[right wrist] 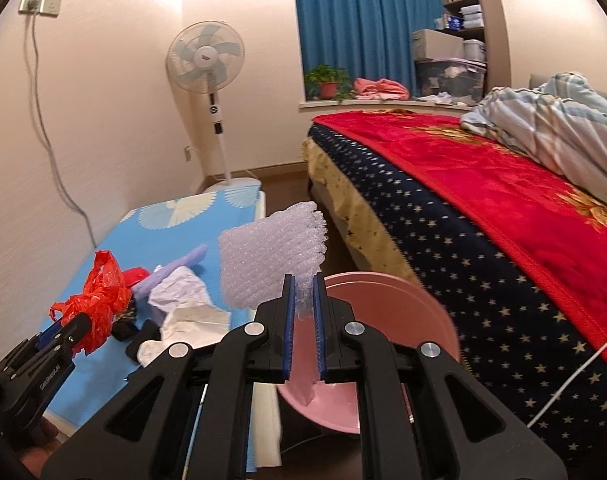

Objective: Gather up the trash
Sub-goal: 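Carry both items over the pink bin and open both tools to drop them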

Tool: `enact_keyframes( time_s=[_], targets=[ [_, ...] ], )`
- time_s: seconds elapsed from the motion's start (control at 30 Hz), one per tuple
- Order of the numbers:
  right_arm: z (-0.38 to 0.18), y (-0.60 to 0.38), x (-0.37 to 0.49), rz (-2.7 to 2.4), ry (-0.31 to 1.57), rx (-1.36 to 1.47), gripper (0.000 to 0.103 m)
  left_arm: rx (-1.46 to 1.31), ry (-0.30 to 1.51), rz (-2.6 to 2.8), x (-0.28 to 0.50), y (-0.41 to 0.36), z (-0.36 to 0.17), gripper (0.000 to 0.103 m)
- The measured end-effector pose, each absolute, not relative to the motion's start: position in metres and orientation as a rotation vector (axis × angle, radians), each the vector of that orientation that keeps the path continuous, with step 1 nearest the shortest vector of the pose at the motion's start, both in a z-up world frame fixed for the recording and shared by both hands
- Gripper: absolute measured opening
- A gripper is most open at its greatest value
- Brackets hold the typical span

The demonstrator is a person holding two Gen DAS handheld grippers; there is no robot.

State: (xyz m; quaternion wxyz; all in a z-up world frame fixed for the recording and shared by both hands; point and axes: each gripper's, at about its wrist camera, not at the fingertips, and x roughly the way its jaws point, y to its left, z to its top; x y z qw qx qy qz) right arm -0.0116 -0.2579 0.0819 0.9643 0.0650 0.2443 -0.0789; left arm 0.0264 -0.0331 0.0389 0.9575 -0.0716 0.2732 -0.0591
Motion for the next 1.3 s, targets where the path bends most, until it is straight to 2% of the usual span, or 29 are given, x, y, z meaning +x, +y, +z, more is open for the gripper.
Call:
enact_keyframes(
  time_s=[0.73,1.23,1.3],
  targets=[
    [0.064,-0.333,-0.003,-0.384,0.533,0.214,0.009,-0.063,0.565,-0.421,0.049,-0.152,0.018,0.029],
    [0.056,-0.353,0.003,-0.430,0.553,0.238,0.009,-0.052,0.604,-0.503,0.060,-0.193,0.002,0.029],
    [0.056,-0.354,0.003,-0.435,0.553,0.237,0.012,-0.057,0.605,-0.518,0.060,-0.196,0.002,0.032]
  ],
)
